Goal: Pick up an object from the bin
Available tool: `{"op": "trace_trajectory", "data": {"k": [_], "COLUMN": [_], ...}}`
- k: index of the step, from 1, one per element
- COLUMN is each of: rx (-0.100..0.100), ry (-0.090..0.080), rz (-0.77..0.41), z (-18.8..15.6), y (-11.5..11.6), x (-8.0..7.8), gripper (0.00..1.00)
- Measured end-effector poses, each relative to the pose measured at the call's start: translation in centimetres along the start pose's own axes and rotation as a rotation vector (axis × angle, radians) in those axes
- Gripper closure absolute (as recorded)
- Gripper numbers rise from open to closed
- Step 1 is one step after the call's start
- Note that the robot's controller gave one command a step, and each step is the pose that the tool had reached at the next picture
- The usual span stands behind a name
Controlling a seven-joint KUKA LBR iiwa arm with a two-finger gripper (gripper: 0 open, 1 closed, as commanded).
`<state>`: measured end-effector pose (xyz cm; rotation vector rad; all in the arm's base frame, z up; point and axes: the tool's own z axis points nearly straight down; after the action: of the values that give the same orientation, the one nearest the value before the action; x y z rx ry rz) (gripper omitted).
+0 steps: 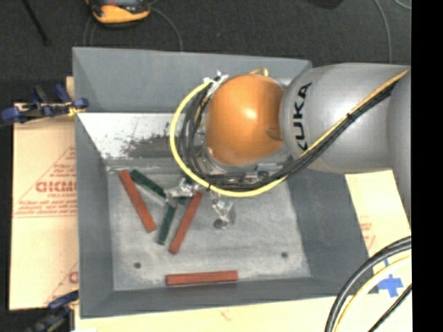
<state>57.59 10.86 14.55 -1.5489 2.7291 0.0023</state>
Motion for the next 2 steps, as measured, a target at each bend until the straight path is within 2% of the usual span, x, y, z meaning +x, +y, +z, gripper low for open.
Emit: {"op": "trace_trajectory", "data": {"k": [1,2], "rx": [0.001,0.008], "ry": [-0.001,-0.005], "rz": [0.001,-0.387], "z": [0.0,7.1], "y": [0.0,-4.4], "x": [0.0,-1.9], "gripper": [0.0,1.0]}}
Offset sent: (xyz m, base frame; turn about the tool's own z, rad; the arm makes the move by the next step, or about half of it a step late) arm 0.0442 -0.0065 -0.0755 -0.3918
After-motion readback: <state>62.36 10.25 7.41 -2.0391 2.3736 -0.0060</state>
